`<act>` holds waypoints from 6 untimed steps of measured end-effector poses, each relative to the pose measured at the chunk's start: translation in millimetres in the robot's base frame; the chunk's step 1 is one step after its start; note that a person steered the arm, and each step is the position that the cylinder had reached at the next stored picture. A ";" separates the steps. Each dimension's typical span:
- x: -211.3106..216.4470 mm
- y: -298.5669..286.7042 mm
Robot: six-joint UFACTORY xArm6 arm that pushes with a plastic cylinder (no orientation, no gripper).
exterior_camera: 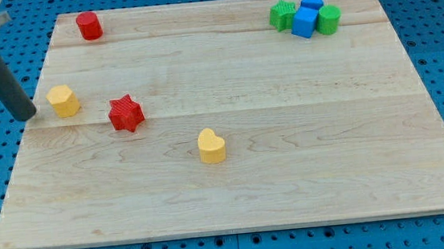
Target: Move the red star towards the bottom left
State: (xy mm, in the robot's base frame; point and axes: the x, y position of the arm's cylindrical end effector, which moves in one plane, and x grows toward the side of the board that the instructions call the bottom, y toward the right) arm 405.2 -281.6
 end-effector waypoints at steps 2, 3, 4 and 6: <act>6.7 150.6; 37.5 164.1; 60.5 161.8; 82.9 133.8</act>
